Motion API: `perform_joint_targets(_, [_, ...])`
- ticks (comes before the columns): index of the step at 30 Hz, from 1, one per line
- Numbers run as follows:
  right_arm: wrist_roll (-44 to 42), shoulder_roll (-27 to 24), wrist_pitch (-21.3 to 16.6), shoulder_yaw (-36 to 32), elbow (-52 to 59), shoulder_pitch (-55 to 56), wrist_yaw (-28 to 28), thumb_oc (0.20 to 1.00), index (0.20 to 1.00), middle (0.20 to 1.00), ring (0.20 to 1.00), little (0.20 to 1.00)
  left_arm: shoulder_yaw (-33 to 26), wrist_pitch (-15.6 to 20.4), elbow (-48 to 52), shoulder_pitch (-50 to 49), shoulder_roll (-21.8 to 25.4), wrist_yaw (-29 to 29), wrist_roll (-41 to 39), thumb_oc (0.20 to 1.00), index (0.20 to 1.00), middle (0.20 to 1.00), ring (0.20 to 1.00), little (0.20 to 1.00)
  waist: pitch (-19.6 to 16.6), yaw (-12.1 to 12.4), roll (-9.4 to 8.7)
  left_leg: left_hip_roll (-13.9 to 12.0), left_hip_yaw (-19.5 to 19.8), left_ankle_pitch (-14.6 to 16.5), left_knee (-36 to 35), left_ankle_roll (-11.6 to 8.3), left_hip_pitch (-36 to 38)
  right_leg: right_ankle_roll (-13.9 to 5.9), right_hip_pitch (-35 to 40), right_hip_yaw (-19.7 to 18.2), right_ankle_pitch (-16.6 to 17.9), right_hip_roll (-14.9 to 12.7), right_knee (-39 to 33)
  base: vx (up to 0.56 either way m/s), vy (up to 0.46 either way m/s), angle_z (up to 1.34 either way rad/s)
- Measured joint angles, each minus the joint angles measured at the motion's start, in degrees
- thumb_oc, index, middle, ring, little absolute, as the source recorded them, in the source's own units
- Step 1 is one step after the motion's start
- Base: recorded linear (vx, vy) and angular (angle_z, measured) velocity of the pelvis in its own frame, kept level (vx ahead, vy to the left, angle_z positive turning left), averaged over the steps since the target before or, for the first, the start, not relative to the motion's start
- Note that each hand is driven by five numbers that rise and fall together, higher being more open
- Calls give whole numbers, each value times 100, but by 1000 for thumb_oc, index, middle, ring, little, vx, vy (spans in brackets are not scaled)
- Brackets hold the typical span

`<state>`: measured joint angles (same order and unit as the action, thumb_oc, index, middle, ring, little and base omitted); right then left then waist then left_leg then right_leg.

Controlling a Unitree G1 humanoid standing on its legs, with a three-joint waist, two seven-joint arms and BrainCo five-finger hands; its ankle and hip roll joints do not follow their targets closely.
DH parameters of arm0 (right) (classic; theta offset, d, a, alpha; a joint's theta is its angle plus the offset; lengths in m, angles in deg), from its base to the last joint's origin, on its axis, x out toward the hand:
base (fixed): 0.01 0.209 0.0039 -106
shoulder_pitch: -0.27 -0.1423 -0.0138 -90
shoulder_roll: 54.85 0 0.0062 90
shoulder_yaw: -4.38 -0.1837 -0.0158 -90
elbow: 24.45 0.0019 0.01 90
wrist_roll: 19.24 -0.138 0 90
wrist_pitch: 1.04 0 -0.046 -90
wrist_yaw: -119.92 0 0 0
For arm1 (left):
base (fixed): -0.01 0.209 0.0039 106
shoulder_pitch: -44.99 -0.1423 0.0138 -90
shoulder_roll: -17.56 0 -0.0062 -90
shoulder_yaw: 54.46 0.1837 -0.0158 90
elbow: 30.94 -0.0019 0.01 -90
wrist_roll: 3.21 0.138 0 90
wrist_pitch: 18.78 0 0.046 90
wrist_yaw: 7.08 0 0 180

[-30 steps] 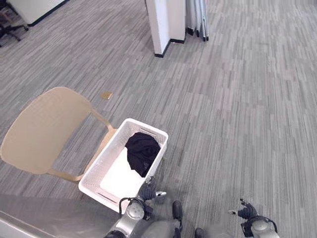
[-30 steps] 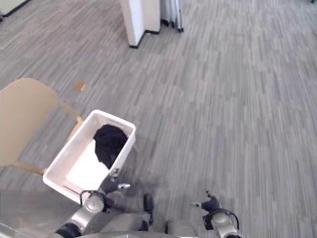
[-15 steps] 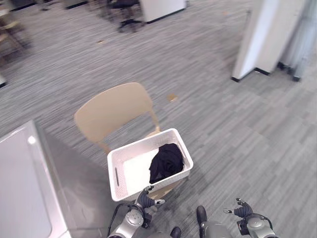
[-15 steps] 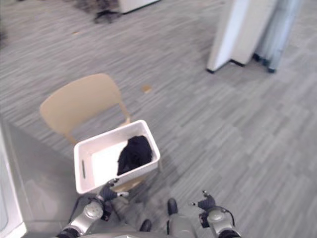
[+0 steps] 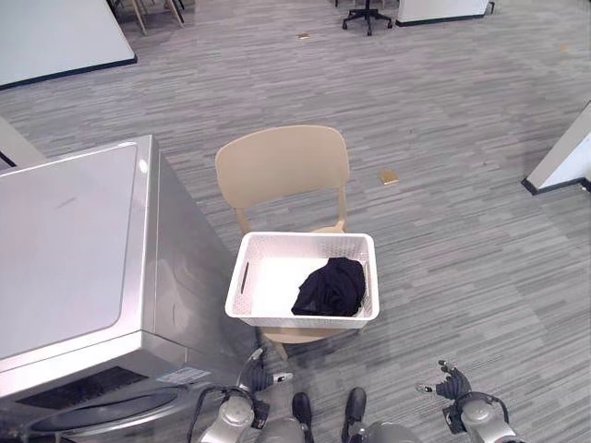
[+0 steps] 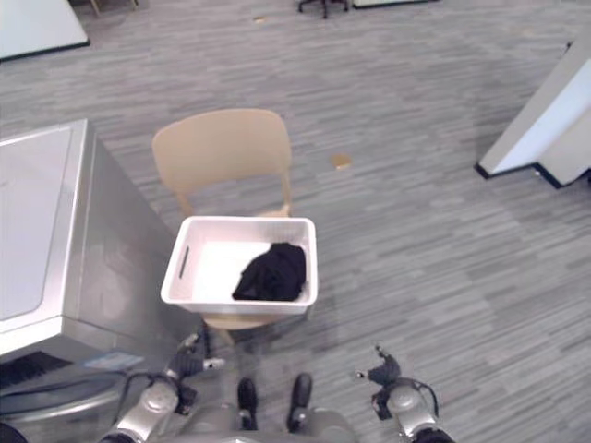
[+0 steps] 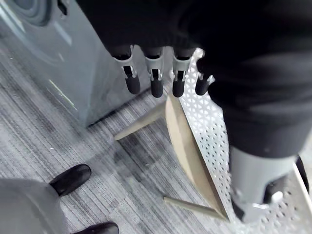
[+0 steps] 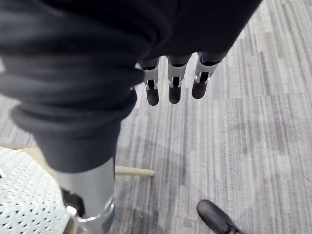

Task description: Grab the laundry basket,head to the washer,open it,put in the laundry and shut it.

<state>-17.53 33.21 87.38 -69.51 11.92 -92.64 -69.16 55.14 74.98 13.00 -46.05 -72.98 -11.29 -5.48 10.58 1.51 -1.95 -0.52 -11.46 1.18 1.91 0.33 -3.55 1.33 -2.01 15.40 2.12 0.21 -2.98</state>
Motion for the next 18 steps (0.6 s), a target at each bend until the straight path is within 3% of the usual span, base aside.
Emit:
perform_joint_targets(3, [384, -167, 40, 120, 627, 30, 1, 1000, 1000, 1000, 1000, 1000, -254, -10, -10, -147, 78, 2, 1, 1000, 1000, 1000, 1000, 1000, -12, 9, 19, 119, 130, -67, -54, 106, 135, -239, -152, -21, -275, -116, 602, 97, 86, -8])
perform_joint_targets(4, [619, -515, 36, 329, 1200, 25, -4, 1000, 1000, 1000, 1000, 1000, -313, -8, -8, -202, 146, -7, 2, 1000, 1000, 1000, 1000, 1000, -16, 18, 19, 148, 145, -68, -67, 126, 183, -502, -422, -21, -574, -294, 1345, 58, 10, 18])
perform_joint_targets(5, [716, -614, -10, 328, 1305, -18, -25, 1000, 1000, 1000, 1000, 1000, -319, -8, -8, -173, 192, -19, 2, 1000, 1000, 1000, 1000, 1000, -44, 23, -11, 173, 172, -111, -70, 192, 150, -491, -590, -111, -621, -360, 1679, 79, -8, 36])
perform_joint_targets(9, [1138, -1018, 13, 464, 2249, -71, -35, 1000, 1000, 1000, 1000, 1000, -278, -6, -4, -184, 266, 6, 14, 1000, 1000, 1000, 1000, 1000, -49, -30, -54, 352, 674, -233, -156, 393, 203, -493, -1161, -1183, -830, -324, 2767, 82, -52, 58])
perform_joint_targets(10, [1214, -1076, -22, 479, 2493, -140, -16, 1000, 1000, 1000, 1000, 1000, -202, 4, -1, -181, 269, 27, 23, 1000, 1000, 1000, 1000, 1000, -48, -40, -53, 359, 780, -263, -188, 383, 203, -468, -1254, -1511, -845, -241, 2711, 99, -72, 59])
perform_joint_targets(13, [1413, -1159, -46, 718, 2786, -445, 73, 1000, 1000, 1000, 1000, 1000, -163, 17, -119, -170, 228, 54, 36, 1000, 1000, 1000, 1000, 1000, -27, -14, -24, 360, 1137, -320, -189, 314, 238, -503, -1346, -2036, -816, -18, 2112, 66, -99, 69])
perform_joint_targets(15, [1480, -1180, -89, 999, 2789, -654, 170, 1000, 1000, 1000, 1000, 1000, -203, 81, -446, -121, 214, 17, 77, 1000, 1000, 1000, 1000, 1000, -63, 24, -88, 431, 1374, -313, -216, 281, 314, -605, -1213, -1888, -689, -143, 1595, 57, -127, 85])
perform_joint_targets(16, [1569, -1160, -131, 1065, 2726, -684, 190, 1000, 1000, 1000, 1000, 1000, -246, 75, -448, -148, 237, -30, 77, 1000, 1000, 1000, 1000, 1000, -86, 58, -145, 478, 1412, -274, -235, 229, 376, -565, -1150, -1812, -390, -212, 1436, 44, -123, 39])
perform_joint_targets(18, [1582, -1024, -141, 1156, 2412, -910, 192, 1000, 1000, 1000, 1000, 1000, -373, 75, -536, -290, 234, -87, 76, 1000, 1000, 1000, 1000, 1000, -140, 174, -90, 436, 1535, -189, -286, 134, 376, -500, -1030, -1681, 63, -198, 1198, 31, -83, 24])
